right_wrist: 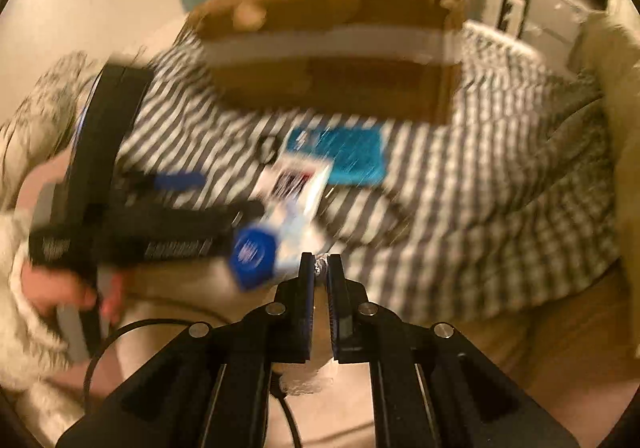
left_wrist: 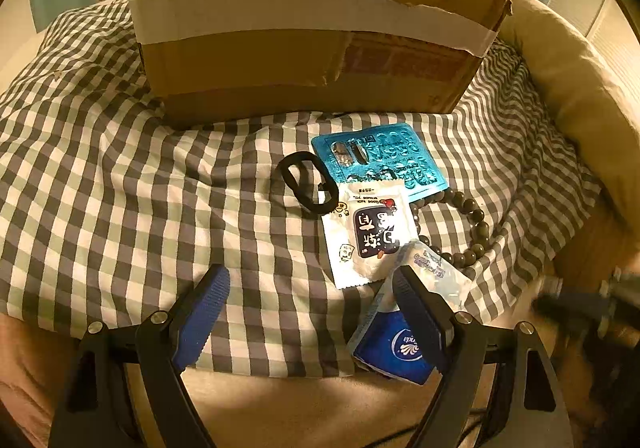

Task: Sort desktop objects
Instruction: 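Move both grippers back toward the blue tissue pack and remaining items, then grasp the blue Vinda tissue pack with left gripper while right grasps a white cloth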

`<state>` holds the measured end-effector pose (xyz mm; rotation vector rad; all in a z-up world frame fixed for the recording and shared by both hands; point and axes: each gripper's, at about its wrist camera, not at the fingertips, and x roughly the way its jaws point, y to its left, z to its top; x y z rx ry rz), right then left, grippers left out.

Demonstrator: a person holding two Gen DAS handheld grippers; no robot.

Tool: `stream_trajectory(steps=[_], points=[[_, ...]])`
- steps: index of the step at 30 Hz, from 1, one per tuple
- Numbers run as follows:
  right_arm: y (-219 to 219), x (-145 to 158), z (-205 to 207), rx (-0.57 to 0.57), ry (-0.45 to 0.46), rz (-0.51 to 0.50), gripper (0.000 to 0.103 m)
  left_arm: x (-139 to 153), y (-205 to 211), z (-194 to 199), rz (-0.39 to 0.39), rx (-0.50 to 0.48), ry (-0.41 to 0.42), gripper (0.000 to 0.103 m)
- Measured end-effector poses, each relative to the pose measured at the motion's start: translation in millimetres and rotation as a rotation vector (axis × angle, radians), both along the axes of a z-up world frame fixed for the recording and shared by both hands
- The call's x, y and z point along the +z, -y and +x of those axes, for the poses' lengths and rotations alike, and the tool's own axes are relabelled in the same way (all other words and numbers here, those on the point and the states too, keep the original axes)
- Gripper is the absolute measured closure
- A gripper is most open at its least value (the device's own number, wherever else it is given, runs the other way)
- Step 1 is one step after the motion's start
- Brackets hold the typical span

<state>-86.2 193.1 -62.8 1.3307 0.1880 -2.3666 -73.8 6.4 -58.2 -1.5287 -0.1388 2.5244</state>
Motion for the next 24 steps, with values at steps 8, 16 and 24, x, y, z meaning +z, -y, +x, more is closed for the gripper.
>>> stream_trajectory(steps=[8,16,24], points=[[-30,-5,-70,-0.217,-0.036,0.037,0.099,-13,15,-7,-0.093,0.092,0.046,0.017],[-44,9,-86,-0.23,-0.079,-0.043,0.097,-1,7,1,-0.031,0.019,-0.022,0.017],[-16,-17,-48,0.003,0.211,-0.106,0.042,-6,4,1,-0.009,-0.007,-0.005,0.017]])
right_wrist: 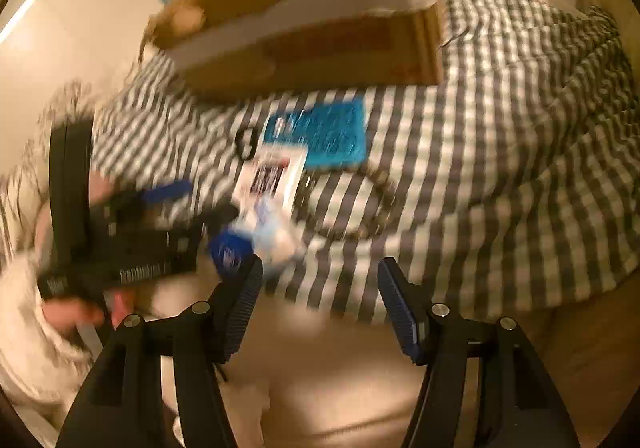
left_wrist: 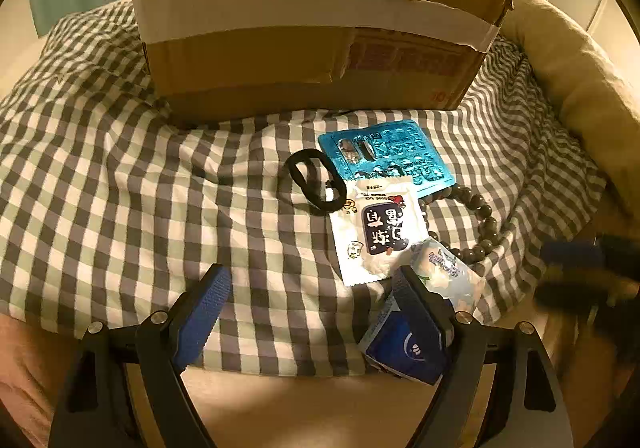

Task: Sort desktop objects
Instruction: 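Grasp the blue Vinda tissue pack with left gripper while right grasps a white cloth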

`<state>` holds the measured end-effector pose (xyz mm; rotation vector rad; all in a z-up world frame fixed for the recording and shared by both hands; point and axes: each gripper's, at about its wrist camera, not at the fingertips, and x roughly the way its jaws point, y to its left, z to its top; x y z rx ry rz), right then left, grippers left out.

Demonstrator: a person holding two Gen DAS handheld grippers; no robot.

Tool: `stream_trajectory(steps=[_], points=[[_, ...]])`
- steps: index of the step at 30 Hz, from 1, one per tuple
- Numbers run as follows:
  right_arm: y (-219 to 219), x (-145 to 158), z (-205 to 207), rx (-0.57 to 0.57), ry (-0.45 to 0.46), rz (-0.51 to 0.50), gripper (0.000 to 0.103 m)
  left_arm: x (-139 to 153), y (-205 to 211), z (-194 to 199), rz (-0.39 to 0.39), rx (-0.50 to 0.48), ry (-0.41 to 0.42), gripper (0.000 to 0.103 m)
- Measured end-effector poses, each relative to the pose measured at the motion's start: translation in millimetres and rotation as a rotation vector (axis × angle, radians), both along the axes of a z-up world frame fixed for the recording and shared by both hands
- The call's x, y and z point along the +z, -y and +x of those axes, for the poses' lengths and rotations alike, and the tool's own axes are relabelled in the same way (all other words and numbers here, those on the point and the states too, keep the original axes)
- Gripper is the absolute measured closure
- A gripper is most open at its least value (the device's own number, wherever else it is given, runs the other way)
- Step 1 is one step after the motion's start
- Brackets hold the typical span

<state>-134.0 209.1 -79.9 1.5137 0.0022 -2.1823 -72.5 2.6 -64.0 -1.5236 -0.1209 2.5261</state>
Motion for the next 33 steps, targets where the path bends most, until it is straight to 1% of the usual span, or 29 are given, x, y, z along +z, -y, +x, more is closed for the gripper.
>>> stream_trajectory(steps=[2,4,6,7,9,13,16,17,18,19,22,25,28,31,33], points=[[0,-1,1,-0.008,-0.008,0.021,0.042,0,3,1,0.028,-0.03,0.002,0.017],[-8,-2,-4,-0.069,-0.034,0.036,0.042,1,-7,5,0.039,-0.077,-0.001,0.017],[-18,0,-9,-0.135,-0.047,0.03,0.042,1,-19,8,0.032,-0.132,-0.006,0.017],[-23,0,-11,-0.158,-0.05,0.024,0.042,1,-26,11,0.027,-0.171,-0.01,0.017],[-31,1,-12,-0.198,-0.051,0.014,0.042,1,-36,14,0.025,-0.22,-0.014,0.017],[-30,1,-16,-0.215,-0.047,0.008,0.042,-3,-57,23,0.003,-0.321,-0.027,0.017],[-26,1,-15,-0.201,-0.05,0.025,0.042,-9,-72,24,-0.027,-0.367,-0.023,0.017],[-27,1,-14,-0.198,-0.05,0.027,0.042,-11,-73,26,-0.036,-0.378,-0.026,0.019],[-26,1,-13,-0.19,-0.049,0.025,0.042,-12,-75,28,-0.06,-0.386,-0.035,0.039],[-27,1,-12,-0.182,-0.049,0.022,0.042,-12,-76,28,-0.078,-0.394,-0.037,0.04],[-22,3,-8,-0.131,-0.035,-0.008,0.042,-6,-74,30,-0.066,-0.384,-0.054,0.04],[-13,5,1,-0.052,-0.017,-0.046,0.042,6,-60,24,-0.075,-0.31,-0.105,0.04],[-4,4,10,0.023,0.015,-0.057,0.042,19,-36,18,-0.032,-0.222,-0.131,0.04],[2,1,19,0.078,0.05,-0.057,0.042,27,-21,13,-0.063,-0.158,-0.159,0.04],[4,-2,26,0.121,0.092,-0.058,0.042,30,-13,11,-0.06,-0.13,-0.159,0.04]])
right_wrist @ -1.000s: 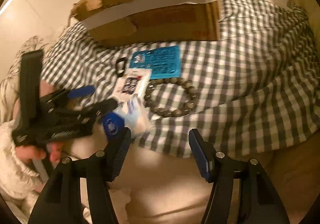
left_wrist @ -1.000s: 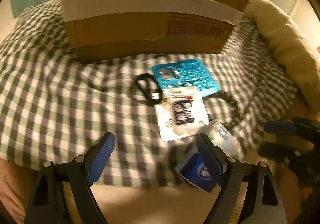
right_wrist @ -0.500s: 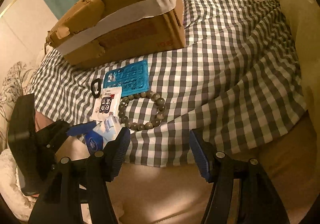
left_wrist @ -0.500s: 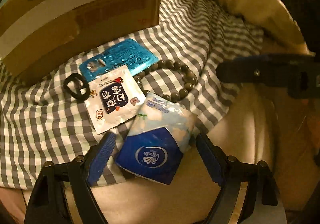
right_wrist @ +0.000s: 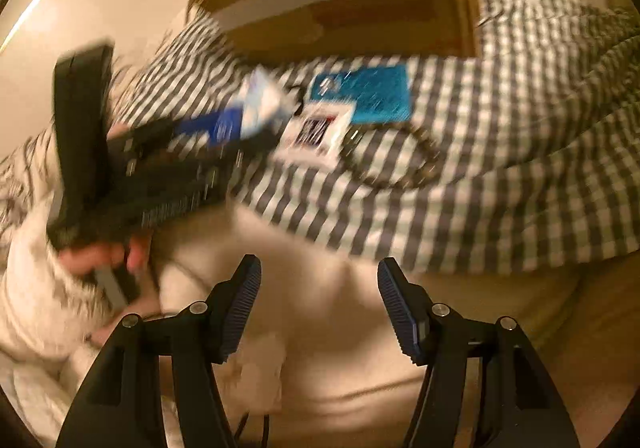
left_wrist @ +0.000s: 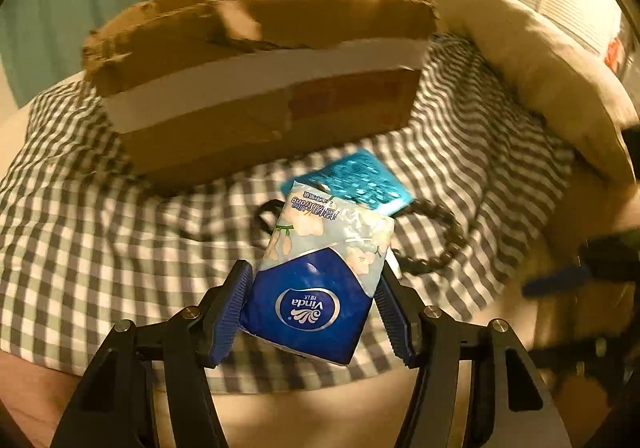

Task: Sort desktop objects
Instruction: 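Grasp the blue Vinda tissue pack with left gripper while right grasps a white cloth, then carry tissue pack and cloth over the cardboard box and open both grippers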

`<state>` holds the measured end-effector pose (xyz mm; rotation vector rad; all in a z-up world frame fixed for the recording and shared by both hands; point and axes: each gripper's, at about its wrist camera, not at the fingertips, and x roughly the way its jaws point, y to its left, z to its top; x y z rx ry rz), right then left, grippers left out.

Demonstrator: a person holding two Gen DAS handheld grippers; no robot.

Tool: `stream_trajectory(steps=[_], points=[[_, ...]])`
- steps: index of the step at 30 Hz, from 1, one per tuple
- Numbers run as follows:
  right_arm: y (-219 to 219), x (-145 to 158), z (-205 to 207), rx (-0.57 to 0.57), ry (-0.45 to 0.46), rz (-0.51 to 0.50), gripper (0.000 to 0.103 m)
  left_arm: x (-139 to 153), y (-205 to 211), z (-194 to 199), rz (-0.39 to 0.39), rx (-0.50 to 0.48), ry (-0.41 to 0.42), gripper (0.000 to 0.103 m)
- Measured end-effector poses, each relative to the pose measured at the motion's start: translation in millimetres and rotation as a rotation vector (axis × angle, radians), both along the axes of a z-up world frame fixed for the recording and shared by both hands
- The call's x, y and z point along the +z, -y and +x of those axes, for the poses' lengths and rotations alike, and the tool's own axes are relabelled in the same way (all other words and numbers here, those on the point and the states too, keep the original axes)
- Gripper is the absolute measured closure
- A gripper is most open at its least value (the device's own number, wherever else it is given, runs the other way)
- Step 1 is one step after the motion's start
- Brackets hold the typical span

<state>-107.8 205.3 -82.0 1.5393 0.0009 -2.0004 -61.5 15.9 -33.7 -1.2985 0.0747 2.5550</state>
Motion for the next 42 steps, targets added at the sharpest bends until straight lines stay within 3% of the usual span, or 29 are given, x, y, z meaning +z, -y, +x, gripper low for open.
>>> stream_trajectory(steps=[4,6,9,10,11,14,21,27,34,37,42], points=[[8,-13,19,0.105,0.1,0.012,0.042,-2,8,-4,0.009,0.02,0.014,0.04],[15,-21,31,0.163,0.149,0.019,0.048,-3,5,-3,0.001,0.006,0.015,0.04],[24,-30,43,0.227,0.211,-0.001,0.078,-6,1,0,-0.014,-0.016,0.015,0.04],[26,-32,46,0.245,0.224,-0.005,0.095,-6,0,0,-0.018,-0.02,0.015,0.04],[30,-33,49,0.266,0.236,-0.007,0.097,-6,-1,0,-0.02,-0.021,0.016,0.04],[33,-32,52,0.264,0.219,-0.006,0.098,-6,2,-1,-0.015,-0.012,0.016,0.04],[-2,-4,21,-0.058,-0.098,0.093,0.098,-10,5,-6,-0.048,0.042,0.018,0.04],[-16,8,-5,-0.181,-0.185,0.119,0.098,-6,31,-10,-0.008,0.167,0.024,0.04],[-19,10,-35,-0.236,-0.29,0.273,0.099,0,42,-5,-0.002,0.212,0.001,0.04],[-26,7,-41,-0.28,-0.276,0.25,0.099,2,46,-4,0.018,0.221,-0.001,0.04],[-33,29,-31,-0.291,-0.324,0.143,0.099,18,46,4,0.033,0.214,-0.055,0.04]])
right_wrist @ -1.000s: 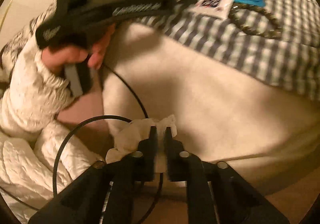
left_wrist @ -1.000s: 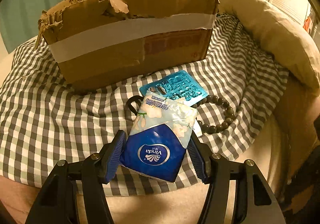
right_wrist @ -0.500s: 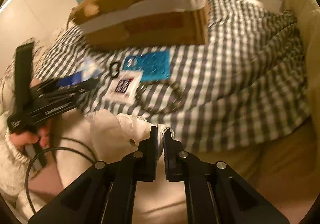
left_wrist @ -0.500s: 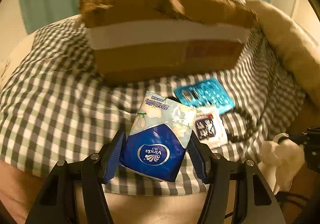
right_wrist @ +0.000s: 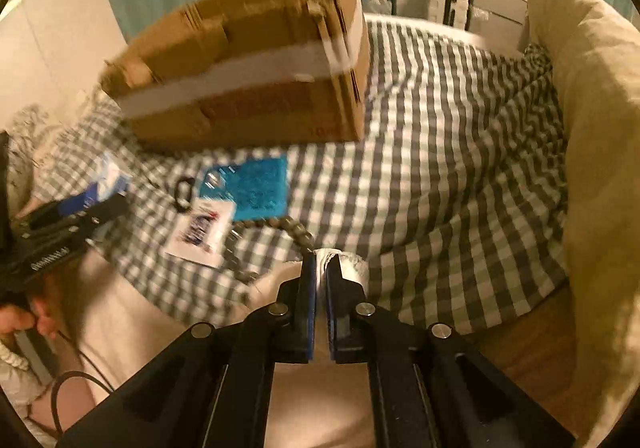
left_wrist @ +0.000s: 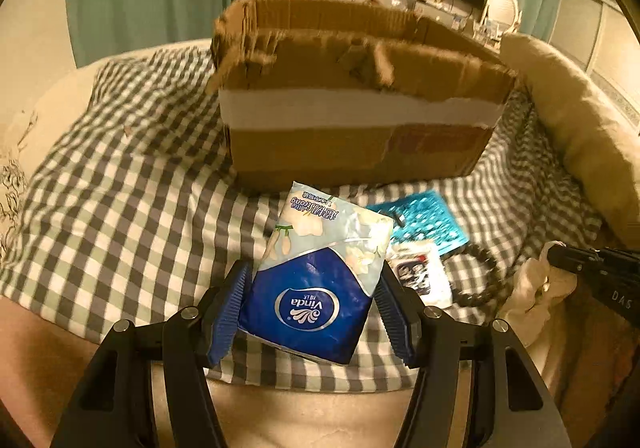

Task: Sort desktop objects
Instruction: 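Carry tissue pack and cloth over the cardboard box and open both grippers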

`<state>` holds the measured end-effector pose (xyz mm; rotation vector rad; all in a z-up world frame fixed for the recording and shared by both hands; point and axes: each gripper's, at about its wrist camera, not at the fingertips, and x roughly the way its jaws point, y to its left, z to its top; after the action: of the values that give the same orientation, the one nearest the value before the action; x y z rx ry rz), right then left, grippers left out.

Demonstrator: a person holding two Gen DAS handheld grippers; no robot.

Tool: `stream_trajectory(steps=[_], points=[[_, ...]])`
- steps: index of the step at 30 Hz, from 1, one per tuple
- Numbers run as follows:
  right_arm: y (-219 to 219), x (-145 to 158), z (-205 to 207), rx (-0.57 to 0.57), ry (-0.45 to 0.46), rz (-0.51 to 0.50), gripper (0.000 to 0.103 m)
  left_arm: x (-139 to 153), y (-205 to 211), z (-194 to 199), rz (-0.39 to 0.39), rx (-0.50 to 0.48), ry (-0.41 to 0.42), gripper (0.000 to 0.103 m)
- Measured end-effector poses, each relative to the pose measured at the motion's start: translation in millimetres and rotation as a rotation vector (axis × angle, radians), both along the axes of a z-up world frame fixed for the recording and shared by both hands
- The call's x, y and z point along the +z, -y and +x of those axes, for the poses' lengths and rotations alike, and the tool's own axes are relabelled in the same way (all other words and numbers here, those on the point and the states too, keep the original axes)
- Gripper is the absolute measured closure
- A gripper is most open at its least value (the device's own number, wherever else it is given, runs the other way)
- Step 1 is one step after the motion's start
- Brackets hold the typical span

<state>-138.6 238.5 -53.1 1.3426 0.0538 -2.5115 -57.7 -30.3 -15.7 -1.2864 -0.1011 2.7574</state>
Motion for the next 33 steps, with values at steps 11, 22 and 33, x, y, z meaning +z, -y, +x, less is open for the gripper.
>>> stream_trajectory(steps=[11,22,33], points=[[9,76,10,0.042,-0.166,-0.001,0.099,56,-21,8,-0.06,-0.056,-0.106,0.04],[50,171,-36,0.135,-0.335,-0.018,0.099,138,-27,-36,-0.047,-0.08,-0.21,0.04],[93,177,-120,0.169,-0.34,-0.056,0.098,151,4,-130,0.003,-0.006,-0.183,0.039]])
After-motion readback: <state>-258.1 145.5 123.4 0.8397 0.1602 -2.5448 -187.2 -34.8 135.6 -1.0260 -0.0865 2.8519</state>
